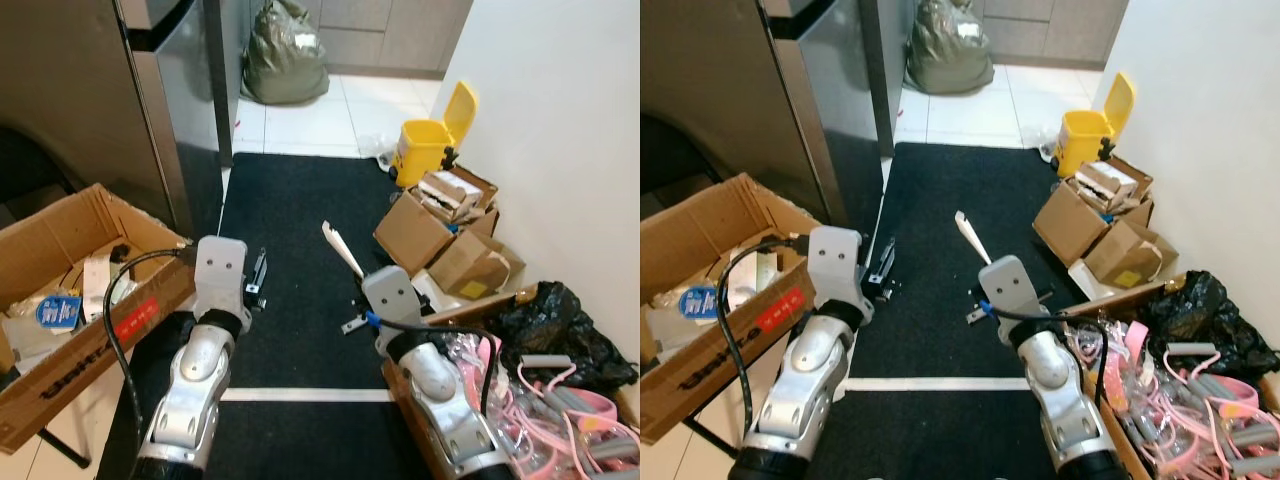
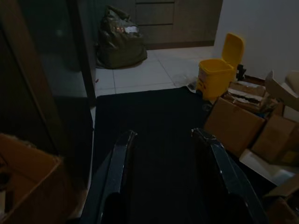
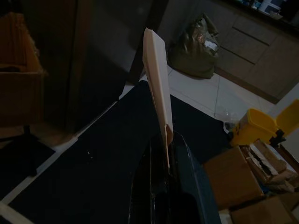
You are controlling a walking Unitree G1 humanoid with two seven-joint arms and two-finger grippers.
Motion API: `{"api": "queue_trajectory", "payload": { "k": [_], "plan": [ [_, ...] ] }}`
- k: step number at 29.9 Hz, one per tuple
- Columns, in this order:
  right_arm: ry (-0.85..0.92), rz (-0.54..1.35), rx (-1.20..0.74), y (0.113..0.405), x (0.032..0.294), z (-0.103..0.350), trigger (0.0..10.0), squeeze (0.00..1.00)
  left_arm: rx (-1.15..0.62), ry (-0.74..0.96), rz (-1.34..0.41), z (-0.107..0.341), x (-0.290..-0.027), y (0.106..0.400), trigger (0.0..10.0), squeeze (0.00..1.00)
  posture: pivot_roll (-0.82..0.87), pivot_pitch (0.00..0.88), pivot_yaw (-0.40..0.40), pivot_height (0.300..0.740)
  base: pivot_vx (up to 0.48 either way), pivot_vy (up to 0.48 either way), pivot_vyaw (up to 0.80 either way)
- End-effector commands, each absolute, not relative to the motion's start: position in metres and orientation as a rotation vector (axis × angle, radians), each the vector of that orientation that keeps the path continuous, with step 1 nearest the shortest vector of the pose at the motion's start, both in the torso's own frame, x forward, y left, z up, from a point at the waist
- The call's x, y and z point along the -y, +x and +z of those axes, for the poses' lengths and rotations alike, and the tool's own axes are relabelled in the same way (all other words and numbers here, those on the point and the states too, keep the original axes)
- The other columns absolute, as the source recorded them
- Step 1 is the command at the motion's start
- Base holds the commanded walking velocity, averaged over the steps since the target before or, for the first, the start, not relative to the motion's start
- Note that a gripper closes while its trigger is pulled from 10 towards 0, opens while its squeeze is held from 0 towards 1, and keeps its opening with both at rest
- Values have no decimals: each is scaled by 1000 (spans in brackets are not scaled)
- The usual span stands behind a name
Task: Picking trash to rubbish bin
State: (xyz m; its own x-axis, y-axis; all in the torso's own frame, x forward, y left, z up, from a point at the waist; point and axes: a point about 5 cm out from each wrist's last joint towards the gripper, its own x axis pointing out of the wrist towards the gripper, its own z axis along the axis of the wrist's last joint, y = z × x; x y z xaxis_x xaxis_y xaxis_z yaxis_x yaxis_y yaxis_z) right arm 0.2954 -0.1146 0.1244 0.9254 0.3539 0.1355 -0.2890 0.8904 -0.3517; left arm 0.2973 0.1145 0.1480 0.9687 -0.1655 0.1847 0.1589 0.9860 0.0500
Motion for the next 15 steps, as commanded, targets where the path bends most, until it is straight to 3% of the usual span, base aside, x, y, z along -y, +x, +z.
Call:
{"api": "queue_trajectory", "payload": {
  "k": [1,3,5,15],
  "plan": [
    [-343,334,188,294,118,121,10000,0,179,46,-176,146,-112,295,10000,0,-3,103,-46,740,307,0,-500],
    [-343,335,188,294,118,121,10000,0,179,47,-176,146,-112,295,10000,0,-3,103,-46,740,307,0,500],
    [-344,339,189,294,118,121,10000,0,180,47,-175,146,-112,295,10000,0,-3,100,-48,740,300,0,-253],
    [-345,351,189,294,117,121,10000,0,181,47,-170,146,-113,294,10000,0,0,92,-53,740,303,0,558]
  ]
}}
